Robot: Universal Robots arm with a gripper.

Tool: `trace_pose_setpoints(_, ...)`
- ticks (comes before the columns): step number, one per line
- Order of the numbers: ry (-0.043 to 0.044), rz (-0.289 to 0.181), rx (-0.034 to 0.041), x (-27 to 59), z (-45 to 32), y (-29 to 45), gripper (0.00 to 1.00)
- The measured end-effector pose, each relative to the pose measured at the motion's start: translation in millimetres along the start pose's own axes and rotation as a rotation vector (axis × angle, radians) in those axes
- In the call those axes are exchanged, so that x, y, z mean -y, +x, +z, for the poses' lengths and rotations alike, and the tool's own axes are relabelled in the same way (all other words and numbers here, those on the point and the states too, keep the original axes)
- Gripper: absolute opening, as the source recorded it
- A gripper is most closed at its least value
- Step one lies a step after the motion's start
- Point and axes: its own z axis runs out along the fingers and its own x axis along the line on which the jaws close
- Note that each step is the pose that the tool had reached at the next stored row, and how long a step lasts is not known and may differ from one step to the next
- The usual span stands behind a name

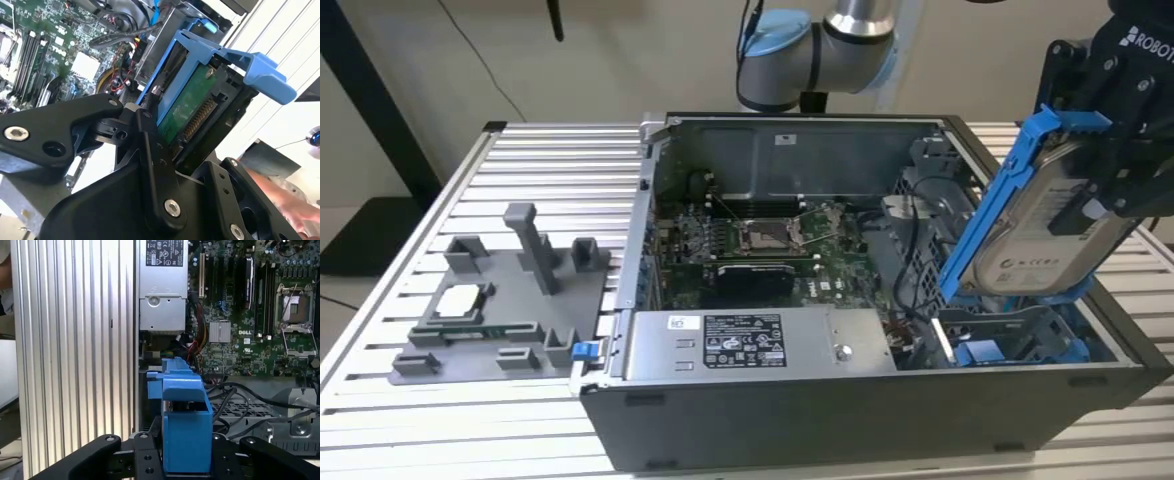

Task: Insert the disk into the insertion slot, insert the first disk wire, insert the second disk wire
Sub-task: 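Insert the disk into the insertion slot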

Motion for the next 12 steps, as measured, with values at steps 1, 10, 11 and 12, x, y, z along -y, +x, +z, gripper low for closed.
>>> trace_pose_setpoints(1, 0.0000, 0.000, -0.0007, 0.0, 0.0, 0.0, 0.00)
trace_pose_setpoints(10, 0.0002, 0.000, -0.0097, 0.0, 0.1, 0.0, 0.00)
trace_pose_setpoints(11, 0.0002, 0.000, -0.0110, 0.0, 0.1, 0.0, 0.00)
trace_pose_setpoints(12, 0.0002, 0.000, -0.0122, 0.0, 0.2, 0.0, 0.00)
